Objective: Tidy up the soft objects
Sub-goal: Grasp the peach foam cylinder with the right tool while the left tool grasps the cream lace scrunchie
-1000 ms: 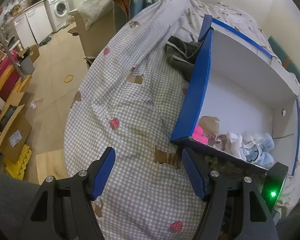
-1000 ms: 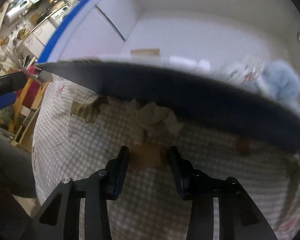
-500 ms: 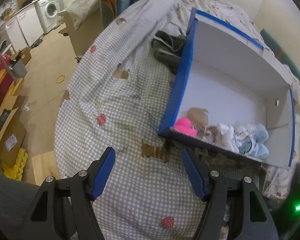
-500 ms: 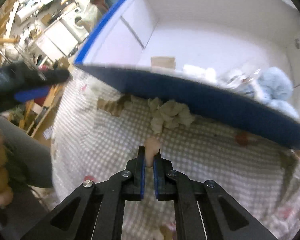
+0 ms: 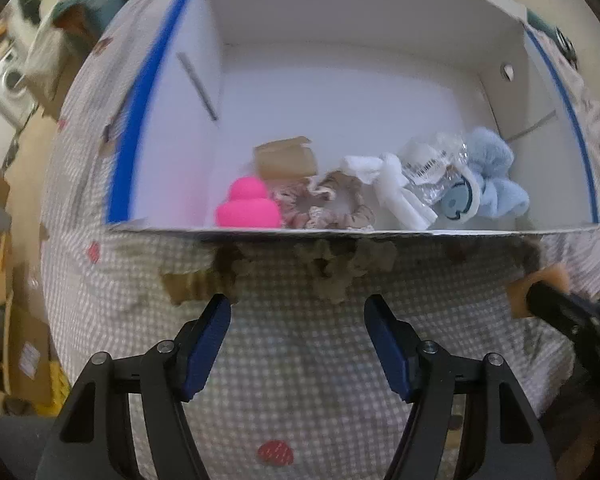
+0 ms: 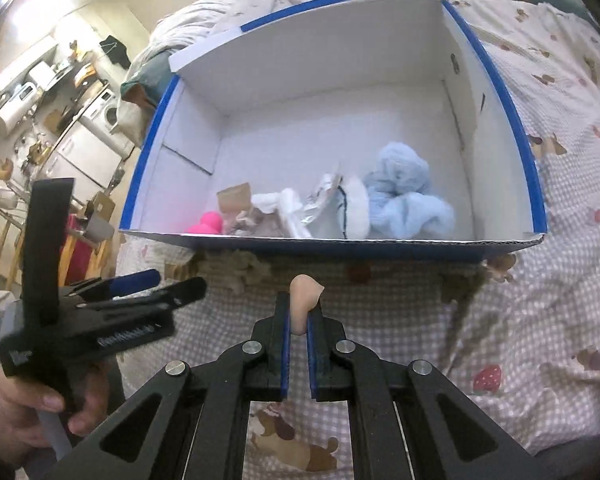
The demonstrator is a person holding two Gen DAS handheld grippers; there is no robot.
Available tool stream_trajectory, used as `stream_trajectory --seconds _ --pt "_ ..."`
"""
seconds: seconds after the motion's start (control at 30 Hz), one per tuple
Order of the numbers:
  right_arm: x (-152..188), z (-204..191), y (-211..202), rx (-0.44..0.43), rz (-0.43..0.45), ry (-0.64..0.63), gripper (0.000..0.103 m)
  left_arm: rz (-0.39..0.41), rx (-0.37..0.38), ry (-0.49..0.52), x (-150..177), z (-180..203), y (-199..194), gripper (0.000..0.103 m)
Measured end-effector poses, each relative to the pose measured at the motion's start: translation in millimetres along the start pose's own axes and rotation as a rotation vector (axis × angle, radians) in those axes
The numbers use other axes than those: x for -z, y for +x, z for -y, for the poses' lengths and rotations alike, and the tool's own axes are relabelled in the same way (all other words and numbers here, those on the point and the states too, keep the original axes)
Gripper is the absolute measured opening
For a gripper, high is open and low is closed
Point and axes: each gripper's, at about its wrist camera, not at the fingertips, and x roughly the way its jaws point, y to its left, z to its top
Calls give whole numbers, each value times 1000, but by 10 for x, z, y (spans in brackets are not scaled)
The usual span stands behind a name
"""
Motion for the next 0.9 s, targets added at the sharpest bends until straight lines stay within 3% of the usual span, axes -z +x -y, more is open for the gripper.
stream_trajectory --seconds 0.37,0.4,0.53,0.63,0.9 --pt "8 -11 173 52 -19 -11 9 -40 14 1 -222 98 515 66" --pt "3 -21 186 52 -18 -16 9 -43 13 -3 -238 75 546 64" --pt "-3 -27 211 58 -17 -18 9 -58 51 -16 -242 21 593 23" --pt "2 -8 215 59 -16 -11 9 -42 54 3 -206 31 555 17" --pt "19 -95 250 84 -16 -51 9 -24 35 -57 54 -126 301 15"
